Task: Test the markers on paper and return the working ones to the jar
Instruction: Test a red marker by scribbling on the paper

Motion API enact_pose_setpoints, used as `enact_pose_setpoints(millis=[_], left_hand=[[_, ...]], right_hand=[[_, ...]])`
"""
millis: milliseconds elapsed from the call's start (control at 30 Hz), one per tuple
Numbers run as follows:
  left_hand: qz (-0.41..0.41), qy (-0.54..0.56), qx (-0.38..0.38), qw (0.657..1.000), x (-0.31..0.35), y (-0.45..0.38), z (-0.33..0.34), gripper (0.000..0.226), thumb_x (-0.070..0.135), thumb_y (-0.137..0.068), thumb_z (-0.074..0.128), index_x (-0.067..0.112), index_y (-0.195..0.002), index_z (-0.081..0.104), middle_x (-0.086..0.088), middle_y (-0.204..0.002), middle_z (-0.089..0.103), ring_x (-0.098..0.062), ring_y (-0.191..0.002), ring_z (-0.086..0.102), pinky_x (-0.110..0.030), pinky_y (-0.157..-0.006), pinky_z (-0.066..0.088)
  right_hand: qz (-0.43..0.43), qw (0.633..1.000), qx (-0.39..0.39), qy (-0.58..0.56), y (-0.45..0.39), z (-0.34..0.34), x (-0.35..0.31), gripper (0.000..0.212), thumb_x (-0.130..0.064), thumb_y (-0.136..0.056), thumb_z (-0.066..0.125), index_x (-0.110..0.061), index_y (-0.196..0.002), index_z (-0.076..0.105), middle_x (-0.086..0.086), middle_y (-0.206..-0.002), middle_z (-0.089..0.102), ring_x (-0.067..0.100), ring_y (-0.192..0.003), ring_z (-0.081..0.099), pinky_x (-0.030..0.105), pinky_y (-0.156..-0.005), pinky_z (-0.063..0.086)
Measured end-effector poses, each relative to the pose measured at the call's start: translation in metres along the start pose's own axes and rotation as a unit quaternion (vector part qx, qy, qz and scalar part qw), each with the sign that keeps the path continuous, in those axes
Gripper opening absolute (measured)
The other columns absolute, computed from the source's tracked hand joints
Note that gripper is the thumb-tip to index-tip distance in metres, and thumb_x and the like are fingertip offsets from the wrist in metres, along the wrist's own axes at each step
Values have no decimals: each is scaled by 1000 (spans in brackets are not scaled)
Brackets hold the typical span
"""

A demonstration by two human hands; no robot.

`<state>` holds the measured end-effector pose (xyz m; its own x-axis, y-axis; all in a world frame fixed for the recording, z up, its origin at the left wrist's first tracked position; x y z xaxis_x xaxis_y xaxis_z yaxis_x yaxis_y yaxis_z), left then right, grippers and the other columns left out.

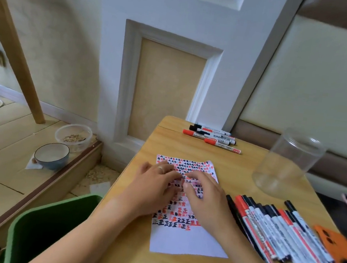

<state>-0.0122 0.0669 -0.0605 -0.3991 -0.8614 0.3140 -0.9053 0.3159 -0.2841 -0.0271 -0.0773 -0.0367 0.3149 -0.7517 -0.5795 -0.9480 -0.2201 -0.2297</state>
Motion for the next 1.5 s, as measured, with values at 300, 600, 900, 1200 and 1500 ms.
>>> enact_pose_setpoints(millis=[300, 600, 900, 1200, 1500], left_hand=[[-10, -3, -14, 1000, -6, 1, 7, 49, 57, -102, 30, 44, -148, 40, 16, -160, 32, -7, -151, 21, -48, -123, 9], [-10, 5, -17, 1000, -4, 0, 4, 45, 56, -102, 30, 44, -144, 40, 17, -154, 34, -6, -147, 24, -49, -122, 7], [-6, -6, -23, 1000, -2, 1, 4, 50, 58, -98, 24, 44, -143, 40, 15, -152, 36, -9, -144, 27, -46, -122, 8], [0, -12, -20, 1000, -2, 2, 5, 53, 55, -96, 26, 40, -144, 45, 10, -152, 40, -11, -142, 32, -45, -120, 12], [6, 11, 59, 998, 13, 12, -23, 56, 49, -93, 35, 31, -144, 47, 2, -144, 51, -17, -136, 44, -45, -119, 16]], right_hand=[[40, 980, 102, 165, -96, -50, 43, 24, -14, -99, 53, -14, -119, 67, 0, -121, 64, 20, -113, 58, 30, -85, 44], [106, 958, -33, 264, -174, -29, 113, 55, -13, -105, 43, -13, -159, 30, 7, -164, 33, 26, -151, 31, 45, -123, 28], [79, 937, 86, 328, -174, -33, 106, 22, -18, -103, 56, -21, -122, 65, 4, -119, 70, 27, -115, 59, 41, -97, 42], [-159, 918, 154, 330, -105, -57, 20, 30, -6, -97, 62, -15, -125, 53, 6, -101, 57, 27, -80, 61, 43, -66, 56], [-192, 954, 93, 210, 33, -49, -27, 16, -24, -99, 60, -17, -111, 67, -2, -88, 61, 18, -63, 51, 27, -55, 38]])
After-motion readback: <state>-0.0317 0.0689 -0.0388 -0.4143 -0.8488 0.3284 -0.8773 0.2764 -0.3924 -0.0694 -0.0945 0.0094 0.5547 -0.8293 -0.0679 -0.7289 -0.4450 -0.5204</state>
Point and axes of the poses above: each hand's wrist, its own y-axis away from the middle knuckle, its own z-axis out of the palm, x = y × z, the point moved 8 cm from there along -y, towards the middle knuckle
